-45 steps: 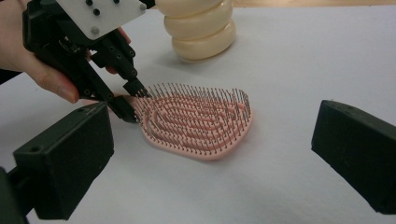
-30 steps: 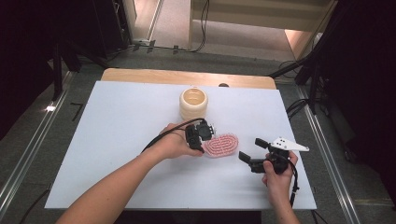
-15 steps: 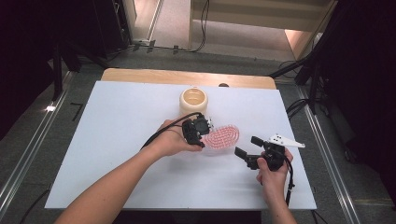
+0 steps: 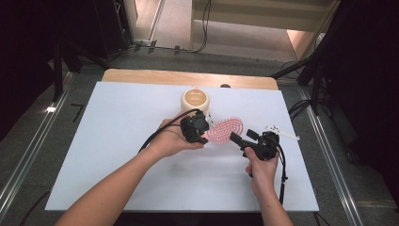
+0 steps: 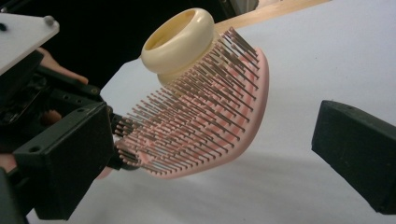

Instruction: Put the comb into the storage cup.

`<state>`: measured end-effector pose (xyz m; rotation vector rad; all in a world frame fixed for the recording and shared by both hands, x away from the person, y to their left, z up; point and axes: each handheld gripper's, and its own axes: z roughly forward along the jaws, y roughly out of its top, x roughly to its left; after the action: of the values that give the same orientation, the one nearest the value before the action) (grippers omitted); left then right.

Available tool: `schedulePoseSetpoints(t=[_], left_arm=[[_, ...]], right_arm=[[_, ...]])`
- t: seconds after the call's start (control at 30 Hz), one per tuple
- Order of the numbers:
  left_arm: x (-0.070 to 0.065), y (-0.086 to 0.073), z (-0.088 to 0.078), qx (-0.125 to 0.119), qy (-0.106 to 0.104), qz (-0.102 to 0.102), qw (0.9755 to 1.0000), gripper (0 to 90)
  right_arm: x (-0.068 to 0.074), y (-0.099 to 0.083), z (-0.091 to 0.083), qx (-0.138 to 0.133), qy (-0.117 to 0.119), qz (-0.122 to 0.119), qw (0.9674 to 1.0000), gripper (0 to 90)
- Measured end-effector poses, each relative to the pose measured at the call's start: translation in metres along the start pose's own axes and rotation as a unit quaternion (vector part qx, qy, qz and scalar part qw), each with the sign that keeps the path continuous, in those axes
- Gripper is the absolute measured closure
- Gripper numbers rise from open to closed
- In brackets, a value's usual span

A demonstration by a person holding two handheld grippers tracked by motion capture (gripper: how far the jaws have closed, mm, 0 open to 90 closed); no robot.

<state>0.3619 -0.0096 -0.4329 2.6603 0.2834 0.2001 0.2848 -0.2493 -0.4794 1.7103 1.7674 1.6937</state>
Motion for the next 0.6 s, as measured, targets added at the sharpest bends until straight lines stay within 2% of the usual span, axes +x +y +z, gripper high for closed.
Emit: schedulePoseSetpoints(t=[0.07, 0.13, 0.27, 0.4, 0.6], left_arm=[[0.000, 0.000, -0.001, -0.003, 0.002, 0.001, 1.0000, 71.1], [-0.001, 0.001, -0.002, -0.006, 0.000, 0.000, 1.0000, 71.1], [-0.005, 0.002, -0.004, -0.012, 0.006, 0.008, 0.9999, 71.1], [-0.004, 0.001, -0.006, -0.024, 0.005, 0.004, 0.9997, 71.1], [-0.005, 0.001, -0.008, -0.031, 0.010, 0.006, 0.9994, 71.1]], right_arm=[[0.002, 0.001, 0.004, -0.004, 0.000, 0.015, 0.9999, 0.0], [0.003, 0.003, 0.008, -0.013, 0.015, 0.030, 0.9993, 0.0], [0.009, 0.005, 0.016, -0.016, 0.026, 0.054, 0.9981, 0.4], [0.012, 0.007, 0.022, -0.024, 0.026, 0.076, 0.9965, 5.3], [0.012, 0.008, 0.026, -0.035, 0.049, 0.104, 0.9928, 17.9]])
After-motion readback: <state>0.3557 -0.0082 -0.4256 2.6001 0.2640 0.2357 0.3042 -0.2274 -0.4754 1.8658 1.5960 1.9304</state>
